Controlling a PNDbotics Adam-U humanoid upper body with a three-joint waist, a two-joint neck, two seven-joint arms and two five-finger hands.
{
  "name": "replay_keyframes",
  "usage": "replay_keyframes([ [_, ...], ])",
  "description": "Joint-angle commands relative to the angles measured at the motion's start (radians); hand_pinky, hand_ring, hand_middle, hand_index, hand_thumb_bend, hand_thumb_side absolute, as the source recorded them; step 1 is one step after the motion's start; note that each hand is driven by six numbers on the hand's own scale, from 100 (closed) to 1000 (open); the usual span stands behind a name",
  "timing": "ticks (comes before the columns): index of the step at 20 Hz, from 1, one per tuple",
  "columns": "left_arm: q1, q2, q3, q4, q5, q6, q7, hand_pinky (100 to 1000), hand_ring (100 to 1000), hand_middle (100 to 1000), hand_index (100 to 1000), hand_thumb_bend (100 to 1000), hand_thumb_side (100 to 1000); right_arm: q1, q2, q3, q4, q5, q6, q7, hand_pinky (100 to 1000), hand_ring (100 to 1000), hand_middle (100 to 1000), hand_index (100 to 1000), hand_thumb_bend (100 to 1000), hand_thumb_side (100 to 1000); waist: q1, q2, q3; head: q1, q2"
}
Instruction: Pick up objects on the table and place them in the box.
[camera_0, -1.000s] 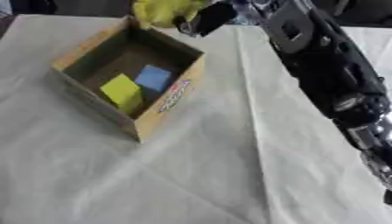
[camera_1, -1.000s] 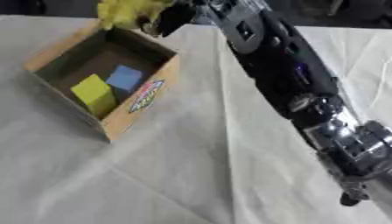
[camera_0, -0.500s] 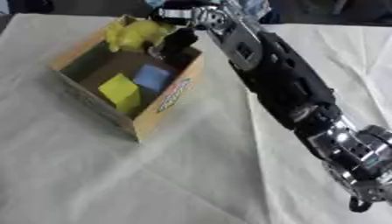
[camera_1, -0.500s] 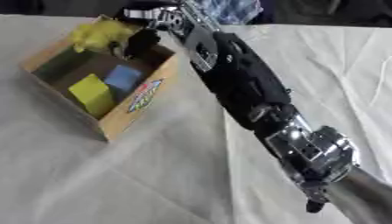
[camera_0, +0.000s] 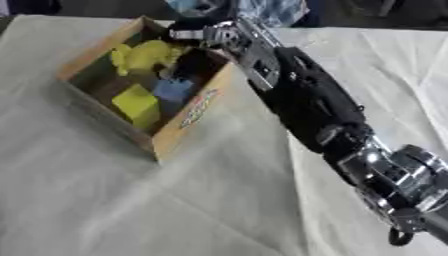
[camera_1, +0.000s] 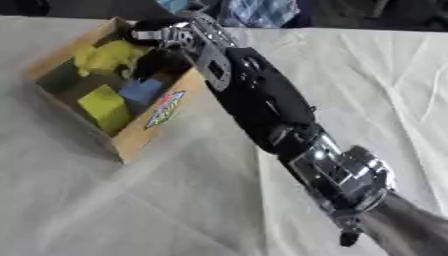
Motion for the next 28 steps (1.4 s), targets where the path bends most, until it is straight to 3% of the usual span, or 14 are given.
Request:
replay_keyframes([
  [1,-0.011,0.011,0.001,-0.014,0.0,-0.001,-0.003,612,846,1000,666,224,934,-0.03,-0.008,-0.009,-0.004,0.033,-0.026,0.003,942,921,836,960,124,705,0.006,-0.018,0.0,-0.002,-0.013],
  [11,-0.008,0.012,0.003,-0.014,-0.002,0.001,-0.004,612,847,1000,666,223,931,-0.03,-0.031,-0.021,-0.046,0.036,-0.035,-0.003,963,939,849,982,289,821,0.007,-0.019,-0.006,0.002,-0.013],
  [14,-0.007,0.012,0.003,-0.014,-0.003,0.001,-0.004,612,847,1000,666,224,931,-0.029,-0.042,-0.022,-0.059,0.035,-0.043,0.006,970,946,857,991,374,917,0.007,-0.02,-0.008,0.005,-0.013],
  [17,-0.007,0.012,0.004,-0.014,-0.004,0.002,-0.004,612,847,1000,666,224,929,-0.03,-0.05,-0.027,-0.07,0.026,-0.053,0.016,972,947,858,993,408,945,0.008,-0.021,-0.009,0.007,-0.014],
  [24,-0.004,0.013,0.007,-0.014,-0.005,0.003,0.0,612,847,1000,666,225,933,-0.018,-0.088,-0.043,-0.142,-0.051,-0.038,0.02,961,927,844,998,271,908,0.007,-0.021,-0.013,0.013,-0.012],
  [28,-0.003,0.016,0.01,-0.014,-0.007,0.002,0.007,612,847,1000,667,226,935,0.01,-0.143,-0.062,-0.266,-0.18,-0.004,0.013,936,892,825,999,100,862,0.006,-0.022,-0.018,0.024,-0.01],
])
